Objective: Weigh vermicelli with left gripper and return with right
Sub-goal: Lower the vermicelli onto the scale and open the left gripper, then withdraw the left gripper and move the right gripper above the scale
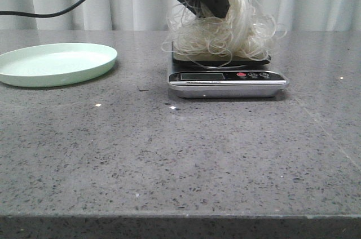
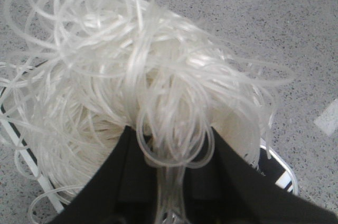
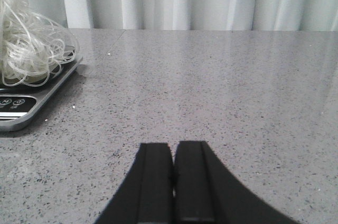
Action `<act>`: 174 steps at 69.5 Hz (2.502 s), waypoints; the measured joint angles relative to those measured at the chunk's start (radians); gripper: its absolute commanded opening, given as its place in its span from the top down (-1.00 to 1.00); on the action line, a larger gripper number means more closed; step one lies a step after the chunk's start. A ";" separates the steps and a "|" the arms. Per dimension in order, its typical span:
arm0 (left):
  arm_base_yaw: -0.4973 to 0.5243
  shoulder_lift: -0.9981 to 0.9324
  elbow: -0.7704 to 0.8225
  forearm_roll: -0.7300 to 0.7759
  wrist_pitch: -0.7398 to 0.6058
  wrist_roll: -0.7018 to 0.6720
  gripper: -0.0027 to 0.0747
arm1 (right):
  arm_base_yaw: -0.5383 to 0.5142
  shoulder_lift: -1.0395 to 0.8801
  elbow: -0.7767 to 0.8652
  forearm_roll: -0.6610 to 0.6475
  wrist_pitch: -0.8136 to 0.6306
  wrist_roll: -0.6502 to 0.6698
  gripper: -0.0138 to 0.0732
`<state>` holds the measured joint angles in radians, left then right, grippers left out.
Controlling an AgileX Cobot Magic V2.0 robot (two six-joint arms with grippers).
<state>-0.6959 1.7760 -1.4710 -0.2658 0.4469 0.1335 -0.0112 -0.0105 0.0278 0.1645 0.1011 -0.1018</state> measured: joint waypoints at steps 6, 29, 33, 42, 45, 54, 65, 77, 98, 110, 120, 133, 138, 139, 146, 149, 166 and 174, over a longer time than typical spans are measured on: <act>0.000 0.000 0.000 0.000 0.004 0.000 -0.07 | 0.000 0.000 0.000 0.000 0.000 0.000 0.33; 0.000 -0.019 0.000 0.004 0.058 0.000 -0.48 | 0.000 0.000 0.000 0.000 0.000 0.000 0.33; 0.000 -0.034 0.000 0.011 0.071 0.000 -0.48 | 0.000 0.000 0.000 0.000 0.000 0.000 0.33; 0.000 -0.091 0.000 0.032 0.098 0.000 -0.48 | 0.000 0.000 0.000 0.000 0.000 0.000 0.33; 0.000 -0.112 0.000 0.036 0.108 0.000 -0.48 | 0.000 0.000 0.000 0.000 0.000 0.000 0.33; 0.000 -0.180 0.000 0.056 0.139 0.000 -0.48 | 0.000 0.000 0.000 0.000 0.000 0.000 0.33; 0.029 -0.275 0.000 0.081 0.184 0.000 -0.39 | 0.000 0.000 0.000 0.000 -0.007 0.000 0.33; 0.121 -0.394 0.037 0.089 0.212 0.000 -0.19 | 0.000 0.000 0.000 0.000 -0.007 0.000 0.33; 0.352 -0.736 0.344 0.102 0.149 0.000 0.08 | 0.000 0.000 0.000 0.049 -0.022 0.000 0.33; 0.455 -0.961 0.532 0.186 0.098 0.000 0.47 | 0.000 0.000 0.000 0.076 -0.033 0.000 0.33; 0.495 -1.136 0.673 0.257 0.069 0.000 0.58 | 0.000 0.000 0.000 0.078 -0.059 0.000 0.33; 0.504 -1.302 0.853 0.297 0.009 0.000 0.58 | 0.000 0.000 0.000 0.080 -0.088 0.000 0.33; 0.504 -1.348 0.913 0.296 -0.017 0.000 0.58 | 0.000 0.000 0.000 0.080 -0.101 0.000 0.33; 0.504 -1.351 0.918 0.296 -0.021 0.000 0.58 | 0.000 0.000 0.000 0.080 -0.101 0.000 0.33; 0.504 -1.391 0.971 0.296 -0.041 0.000 0.58 | 0.000 0.000 -0.005 0.102 -0.120 0.000 0.33; 0.504 -1.397 0.980 0.296 -0.043 0.000 0.58 | 0.000 0.000 -0.018 0.107 -0.118 0.000 0.33; 0.504 -1.404 0.986 0.295 -0.055 0.000 0.58 | 0.000 0.089 -0.259 0.111 -0.048 0.000 0.33; 0.504 -1.404 0.986 0.295 -0.057 0.000 0.58 | 0.002 0.244 -0.426 0.113 0.041 0.000 0.30</act>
<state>-0.1921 0.3721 -0.4848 0.0288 0.3904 0.1335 -0.0088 0.2330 -0.3986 0.2775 0.1418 -0.1018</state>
